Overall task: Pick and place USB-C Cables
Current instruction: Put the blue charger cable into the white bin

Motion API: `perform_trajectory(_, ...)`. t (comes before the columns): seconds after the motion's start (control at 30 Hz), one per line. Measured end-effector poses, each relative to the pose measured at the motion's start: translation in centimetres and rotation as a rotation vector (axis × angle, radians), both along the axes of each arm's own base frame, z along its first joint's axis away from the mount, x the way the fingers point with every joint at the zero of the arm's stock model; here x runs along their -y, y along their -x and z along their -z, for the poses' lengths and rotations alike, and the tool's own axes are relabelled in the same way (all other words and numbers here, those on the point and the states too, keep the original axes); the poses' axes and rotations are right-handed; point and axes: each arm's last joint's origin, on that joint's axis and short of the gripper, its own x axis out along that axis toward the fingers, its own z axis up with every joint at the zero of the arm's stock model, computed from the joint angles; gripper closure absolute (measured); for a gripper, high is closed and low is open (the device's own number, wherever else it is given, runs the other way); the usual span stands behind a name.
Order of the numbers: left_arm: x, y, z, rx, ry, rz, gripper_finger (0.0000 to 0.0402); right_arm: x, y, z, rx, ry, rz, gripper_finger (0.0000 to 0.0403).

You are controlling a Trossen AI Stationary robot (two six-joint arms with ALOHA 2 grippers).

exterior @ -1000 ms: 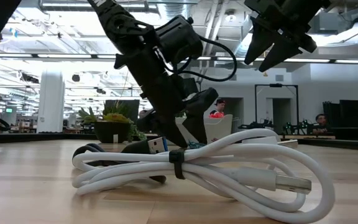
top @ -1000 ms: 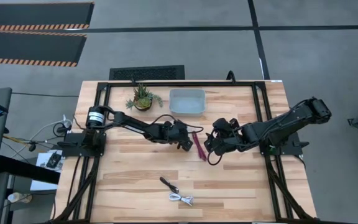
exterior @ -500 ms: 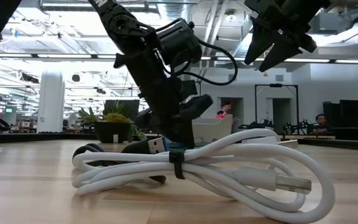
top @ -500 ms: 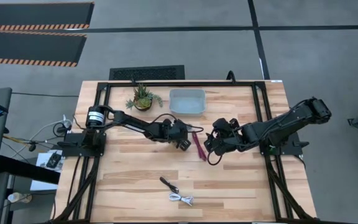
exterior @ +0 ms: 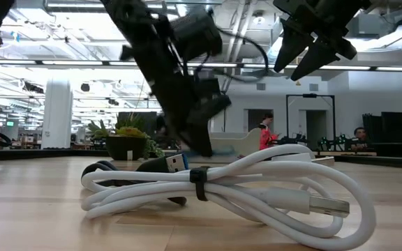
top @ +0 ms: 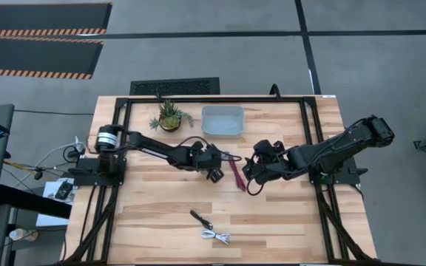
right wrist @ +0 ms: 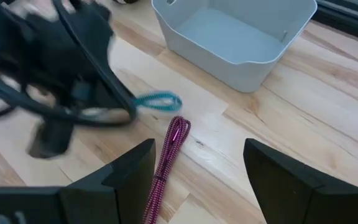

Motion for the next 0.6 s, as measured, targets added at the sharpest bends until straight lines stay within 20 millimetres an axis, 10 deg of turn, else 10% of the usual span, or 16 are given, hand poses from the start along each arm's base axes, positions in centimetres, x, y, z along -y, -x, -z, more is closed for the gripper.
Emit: perform_trajectory(0.6,-1.4,9.4,-16.4,0.554,-0.237,0.197,0.0397,1.4,3.9,-7.2,0.201,0.23,-0.209,0.0135)
